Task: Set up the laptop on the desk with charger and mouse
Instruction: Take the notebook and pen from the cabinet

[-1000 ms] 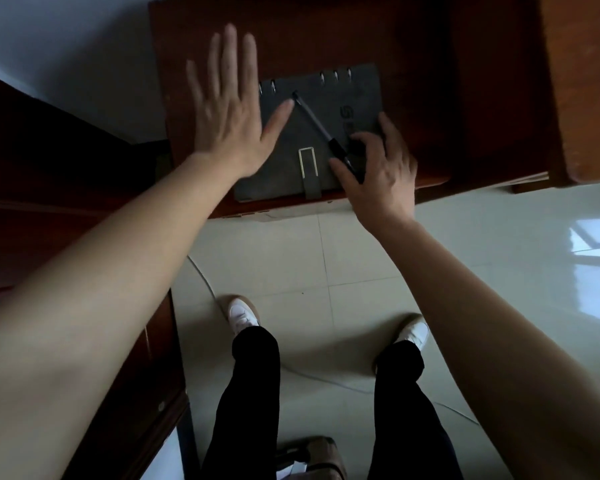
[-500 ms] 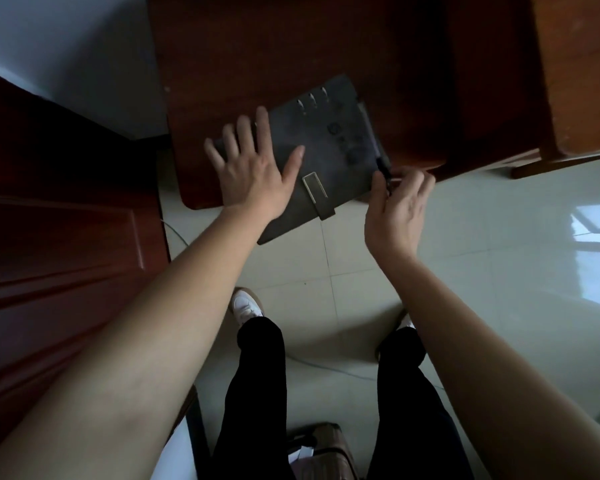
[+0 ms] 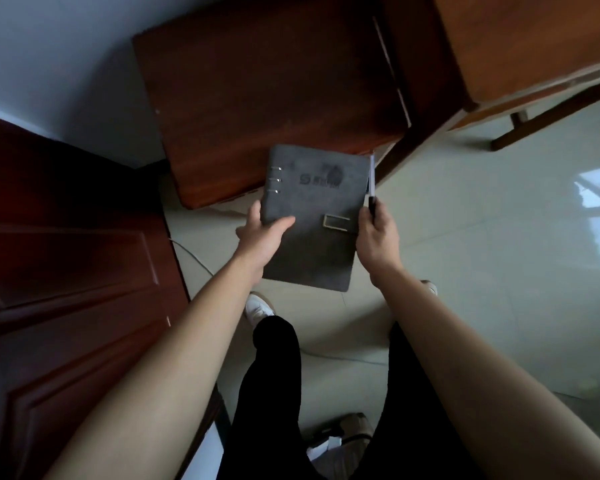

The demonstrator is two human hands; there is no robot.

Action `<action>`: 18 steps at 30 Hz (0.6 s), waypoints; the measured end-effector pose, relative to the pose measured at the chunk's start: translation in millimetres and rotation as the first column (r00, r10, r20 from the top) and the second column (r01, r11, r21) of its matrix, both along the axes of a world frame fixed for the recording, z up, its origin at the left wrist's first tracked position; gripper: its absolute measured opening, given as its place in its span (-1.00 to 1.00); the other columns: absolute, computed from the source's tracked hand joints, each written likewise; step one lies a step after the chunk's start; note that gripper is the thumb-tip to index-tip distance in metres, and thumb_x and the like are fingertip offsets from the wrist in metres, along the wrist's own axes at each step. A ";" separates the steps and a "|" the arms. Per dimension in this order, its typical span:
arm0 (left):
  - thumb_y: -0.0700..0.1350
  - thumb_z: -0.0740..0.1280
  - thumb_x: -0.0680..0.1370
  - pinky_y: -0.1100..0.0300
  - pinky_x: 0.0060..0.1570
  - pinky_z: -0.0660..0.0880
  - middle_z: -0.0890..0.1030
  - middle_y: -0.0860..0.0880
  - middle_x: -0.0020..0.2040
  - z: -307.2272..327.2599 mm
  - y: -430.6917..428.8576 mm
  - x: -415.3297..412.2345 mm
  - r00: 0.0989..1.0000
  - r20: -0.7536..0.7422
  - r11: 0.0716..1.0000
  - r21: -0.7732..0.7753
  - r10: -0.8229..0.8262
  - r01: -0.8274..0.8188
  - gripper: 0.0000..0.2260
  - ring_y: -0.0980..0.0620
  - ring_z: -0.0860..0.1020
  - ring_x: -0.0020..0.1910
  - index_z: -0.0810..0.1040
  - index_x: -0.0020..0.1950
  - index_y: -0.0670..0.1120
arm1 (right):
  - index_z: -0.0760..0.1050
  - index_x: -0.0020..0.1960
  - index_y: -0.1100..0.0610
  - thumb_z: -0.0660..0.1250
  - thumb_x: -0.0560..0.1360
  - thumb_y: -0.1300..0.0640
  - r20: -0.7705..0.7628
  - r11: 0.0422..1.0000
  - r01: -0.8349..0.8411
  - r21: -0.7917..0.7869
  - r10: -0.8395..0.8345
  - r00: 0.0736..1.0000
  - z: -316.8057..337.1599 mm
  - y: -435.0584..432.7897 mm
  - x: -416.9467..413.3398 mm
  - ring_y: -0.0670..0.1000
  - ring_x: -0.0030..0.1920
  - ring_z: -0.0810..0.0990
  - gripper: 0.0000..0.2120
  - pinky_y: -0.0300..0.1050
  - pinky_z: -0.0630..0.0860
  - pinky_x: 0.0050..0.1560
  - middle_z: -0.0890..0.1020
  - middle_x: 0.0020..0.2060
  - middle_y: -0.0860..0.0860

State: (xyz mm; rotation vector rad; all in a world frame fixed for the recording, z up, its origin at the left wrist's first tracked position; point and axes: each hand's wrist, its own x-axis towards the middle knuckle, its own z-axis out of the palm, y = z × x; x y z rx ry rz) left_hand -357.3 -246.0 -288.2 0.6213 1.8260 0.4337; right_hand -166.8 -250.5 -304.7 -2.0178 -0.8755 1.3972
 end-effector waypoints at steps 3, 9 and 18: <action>0.01 0.40 0.50 -0.10 0.25 0.49 0.61 -0.14 0.22 22.2 -6.6 30.6 0.956 0.289 0.998 -0.041 0.051 -0.041 -0.73 -0.13 0.60 0.15 0.45 0.15 0.06 | 0.52 0.25 0.03 0.13 0.69 0.06 -0.133 0.985 0.153 -0.079 -0.163 0.978 9.2 -26.3 36.6 0.09 0.10 0.57 -0.76 0.23 0.50 0.27 0.63 0.11 0.02; 0.29 0.19 0.57 0.12 -0.20 0.61 0.68 -0.01 0.07 86.0 -7.0 124.4 0.848 0.505 0.938 -0.189 -0.162 0.291 -0.61 0.02 0.68 -0.04 0.56 0.21 0.08 | 0.55 0.19 -0.06 0.10 0.71 0.07 -0.371 0.844 0.476 -0.249 -0.537 0.758 58.0 -80.3 137.6 0.00 -0.06 0.58 -0.75 -0.06 0.46 -0.12 0.62 0.02 -0.09; 0.51 0.09 0.44 -0.12 -0.02 0.53 0.55 -0.08 0.29 180.0 24.8 339.2 0.667 0.526 0.702 -0.172 -0.528 0.691 -0.42 -0.12 0.54 0.22 0.54 0.22 0.18 | 0.46 0.33 -0.14 0.06 0.72 0.01 -0.608 0.773 0.601 -0.200 -0.580 0.543 167.2 -134.2 366.1 0.23 0.05 0.65 -0.72 0.20 0.59 -0.01 0.67 0.10 0.06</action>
